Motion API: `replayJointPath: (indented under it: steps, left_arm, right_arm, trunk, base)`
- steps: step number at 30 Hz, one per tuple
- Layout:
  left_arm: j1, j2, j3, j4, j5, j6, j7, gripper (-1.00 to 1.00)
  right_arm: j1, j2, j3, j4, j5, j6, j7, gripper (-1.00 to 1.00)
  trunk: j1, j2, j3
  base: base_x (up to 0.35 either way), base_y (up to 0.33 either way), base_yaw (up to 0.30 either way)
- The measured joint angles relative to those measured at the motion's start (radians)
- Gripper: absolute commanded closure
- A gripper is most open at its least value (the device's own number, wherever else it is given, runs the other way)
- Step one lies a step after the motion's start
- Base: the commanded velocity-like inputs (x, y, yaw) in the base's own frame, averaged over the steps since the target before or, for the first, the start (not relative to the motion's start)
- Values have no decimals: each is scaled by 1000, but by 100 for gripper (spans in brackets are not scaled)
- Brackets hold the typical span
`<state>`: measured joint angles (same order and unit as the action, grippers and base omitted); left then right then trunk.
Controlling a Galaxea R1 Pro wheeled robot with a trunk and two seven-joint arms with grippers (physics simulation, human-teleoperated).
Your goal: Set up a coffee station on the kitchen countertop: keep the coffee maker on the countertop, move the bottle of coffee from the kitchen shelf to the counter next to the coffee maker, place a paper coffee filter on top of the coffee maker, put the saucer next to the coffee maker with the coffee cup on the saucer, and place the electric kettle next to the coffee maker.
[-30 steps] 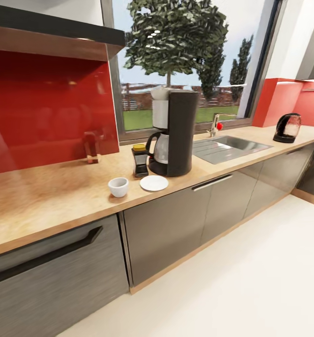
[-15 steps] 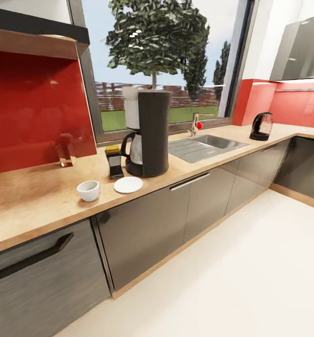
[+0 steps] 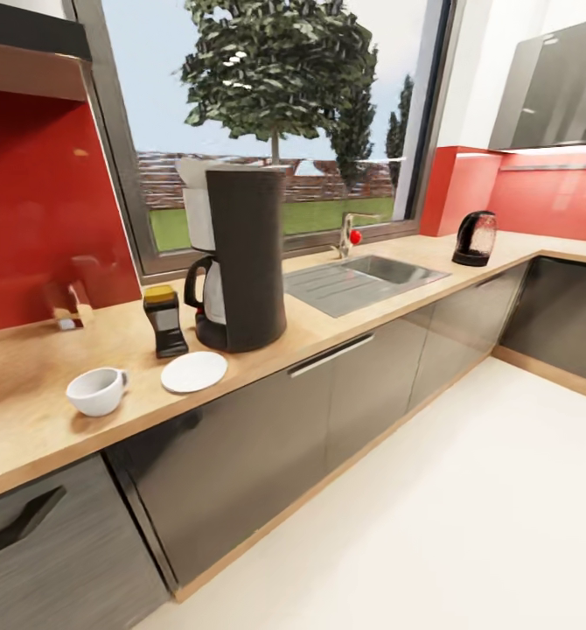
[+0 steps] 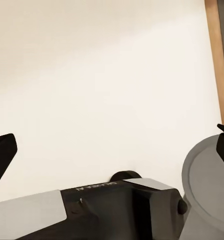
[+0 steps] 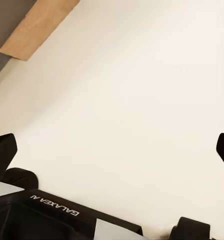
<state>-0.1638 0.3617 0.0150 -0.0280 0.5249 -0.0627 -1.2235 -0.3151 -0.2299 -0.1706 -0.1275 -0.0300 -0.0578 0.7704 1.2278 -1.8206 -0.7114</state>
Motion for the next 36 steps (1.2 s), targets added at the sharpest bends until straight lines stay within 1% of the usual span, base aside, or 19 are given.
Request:
replayJointPath:
  steps: [22, 30, 36]
  left_arm:
    - [0, 0, 1, 0, 0, 0, 0, -100]
    - [0, 0, 1, 0, 0, 0, 0, -100]
    - [0, 1, 1, 0, 0, 0, 0, -100]
  right_arm:
    - [0, 1, 0, 0, 1, -1, -2, -100]
    - [0, 2, 0, 1, 0, -1, -2, -100]
    - [0, 1, 0, 1, -1, -1, -2, -100]
  trunk:
    - [0, 0, 0]
    - [0, 0, 0]
    - [0, 0, 0]
  base:
    - [206, -261, -276]
    - [182, -292, -75]
    - [183, -293, -232]
